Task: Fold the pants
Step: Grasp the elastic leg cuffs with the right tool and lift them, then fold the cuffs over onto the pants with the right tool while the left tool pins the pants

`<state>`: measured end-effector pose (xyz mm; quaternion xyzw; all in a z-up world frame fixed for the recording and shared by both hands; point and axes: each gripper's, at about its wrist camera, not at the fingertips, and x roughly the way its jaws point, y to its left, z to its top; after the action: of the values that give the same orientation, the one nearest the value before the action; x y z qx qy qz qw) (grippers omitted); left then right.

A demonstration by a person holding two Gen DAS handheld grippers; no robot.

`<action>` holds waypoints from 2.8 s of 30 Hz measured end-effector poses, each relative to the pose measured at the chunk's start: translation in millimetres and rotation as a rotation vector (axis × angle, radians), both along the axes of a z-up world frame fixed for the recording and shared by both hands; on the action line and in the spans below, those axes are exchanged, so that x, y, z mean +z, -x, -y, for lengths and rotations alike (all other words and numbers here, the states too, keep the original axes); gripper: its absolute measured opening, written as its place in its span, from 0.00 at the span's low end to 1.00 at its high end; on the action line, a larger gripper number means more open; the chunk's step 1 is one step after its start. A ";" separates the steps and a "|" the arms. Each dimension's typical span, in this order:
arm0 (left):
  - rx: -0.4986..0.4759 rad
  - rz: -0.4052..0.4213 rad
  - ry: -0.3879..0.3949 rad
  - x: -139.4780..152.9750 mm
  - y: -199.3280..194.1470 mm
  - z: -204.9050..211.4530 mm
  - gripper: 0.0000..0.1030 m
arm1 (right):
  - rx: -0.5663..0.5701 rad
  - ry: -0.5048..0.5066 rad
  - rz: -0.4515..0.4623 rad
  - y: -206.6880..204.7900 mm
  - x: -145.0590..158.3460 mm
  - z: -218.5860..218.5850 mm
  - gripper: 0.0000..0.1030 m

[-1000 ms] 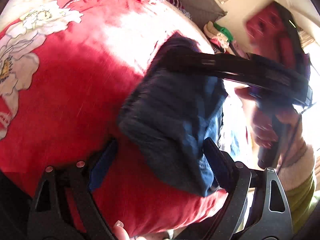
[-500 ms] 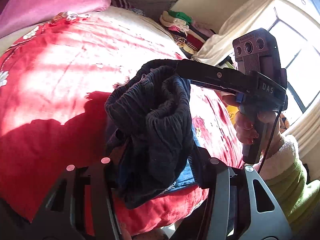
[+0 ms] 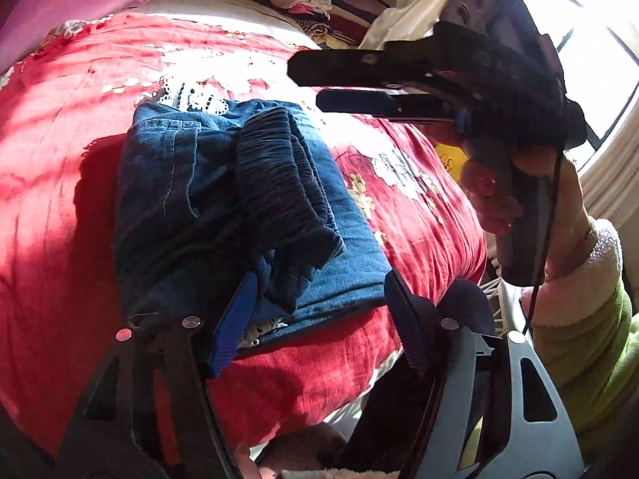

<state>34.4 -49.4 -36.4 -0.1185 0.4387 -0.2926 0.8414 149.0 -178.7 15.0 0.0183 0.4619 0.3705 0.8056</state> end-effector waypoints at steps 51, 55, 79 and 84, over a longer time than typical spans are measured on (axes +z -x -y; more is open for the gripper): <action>-0.024 0.110 -0.277 -5.2 24.3 -9.7 0.00 | -0.001 0.300 -0.034 -47.0 -60.1 -93.7 0.25; -0.019 0.097 -0.273 -7.3 22.9 -10.3 0.00 | -0.009 0.291 -0.021 -44.0 -55.7 -93.0 0.25; 0.045 0.084 -0.155 4.8 25.2 -42.1 0.01 | -0.071 0.147 0.021 -2.5 -7.3 -19.6 0.43; 0.054 0.093 -0.144 8.8 25.6 -48.0 0.14 | -0.093 0.136 0.020 -2.4 -5.7 -9.6 0.47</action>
<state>8.8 -1.4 -27.5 -0.0556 0.4160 -0.2427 0.8746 151.4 -169.1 9.3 -0.0187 0.4765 0.3008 0.8259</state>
